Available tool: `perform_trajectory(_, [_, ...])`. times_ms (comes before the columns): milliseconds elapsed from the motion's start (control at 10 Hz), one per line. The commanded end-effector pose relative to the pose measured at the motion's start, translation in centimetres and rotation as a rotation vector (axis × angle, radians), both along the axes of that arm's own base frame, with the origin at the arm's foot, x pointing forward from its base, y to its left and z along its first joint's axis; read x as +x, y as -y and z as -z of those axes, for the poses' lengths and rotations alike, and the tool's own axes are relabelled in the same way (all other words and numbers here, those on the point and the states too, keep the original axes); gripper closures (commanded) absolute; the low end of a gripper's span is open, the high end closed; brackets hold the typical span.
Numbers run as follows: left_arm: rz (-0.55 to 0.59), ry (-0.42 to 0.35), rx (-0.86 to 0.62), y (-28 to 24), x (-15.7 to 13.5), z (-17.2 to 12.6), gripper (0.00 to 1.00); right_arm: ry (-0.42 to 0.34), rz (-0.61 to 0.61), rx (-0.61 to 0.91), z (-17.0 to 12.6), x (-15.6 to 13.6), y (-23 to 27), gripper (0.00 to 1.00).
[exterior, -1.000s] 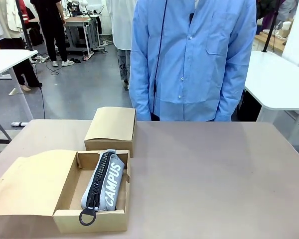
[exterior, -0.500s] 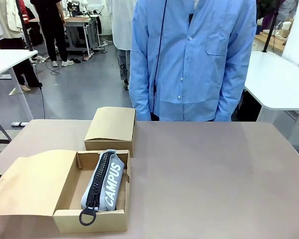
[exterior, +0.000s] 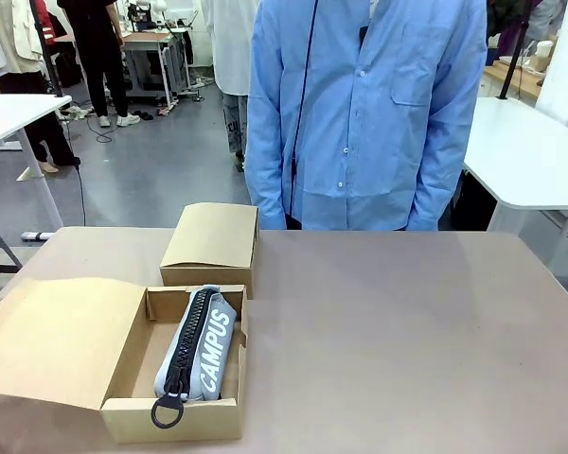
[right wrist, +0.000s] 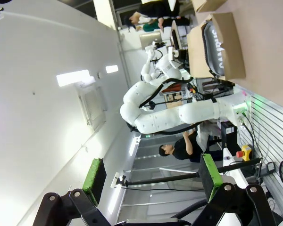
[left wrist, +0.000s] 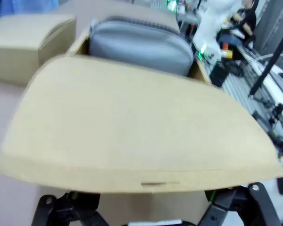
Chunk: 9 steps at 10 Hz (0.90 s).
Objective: Place items inside the box.
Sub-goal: Close the lid of the Mailer Box closest to the robot.
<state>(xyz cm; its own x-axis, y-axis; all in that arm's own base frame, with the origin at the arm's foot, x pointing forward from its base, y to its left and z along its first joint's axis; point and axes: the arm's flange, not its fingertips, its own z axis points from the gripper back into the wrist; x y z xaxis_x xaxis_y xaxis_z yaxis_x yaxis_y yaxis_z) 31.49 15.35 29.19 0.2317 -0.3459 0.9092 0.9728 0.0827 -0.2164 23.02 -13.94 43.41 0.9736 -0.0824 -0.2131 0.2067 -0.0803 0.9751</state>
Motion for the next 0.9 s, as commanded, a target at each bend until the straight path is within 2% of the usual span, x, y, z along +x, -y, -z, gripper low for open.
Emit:
perform_trajectory(0, [-0.020, 0.057, -0.167, 0.6, -1.0, -1.3, 0.00, -0.014, 0.005, 0.019, -0.8, 0.1, 0.0, 0.00])
perform_trajectory(300, [-0.006, 0.063, -0.307, 3.5, -2.4, -3.0, 0.00, -0.014, 0.005, 0.019, -0.8, 0.1, 0.0, 0.00])
perform_trajectory(500, [-0.030, 0.090, -0.352, 8.4, -3.5, -4.8, 0.00, -0.014, 0.005, 0.019, -0.8, 0.1, 0.0, 0.00])
perform_trajectory(600, [-0.062, 0.119, -0.380, 11.6, -4.2, -5.9, 0.00, -0.014, 0.005, 0.019, -0.8, 0.1, 0.0, 0.00])
perform_trajectory(700, [-0.103, 0.216, -0.344, 14.5, -5.3, -6.6, 0.00, -0.014, 0.005, 0.019, -0.8, 0.1, 0.0, 0.00])
perform_trajectory(800, [-0.098, 0.248, -0.299, 16.6, -5.9, -6.4, 0.00, -0.014, 0.005, 0.019, -0.8, 0.1, 0.0, 0.00])
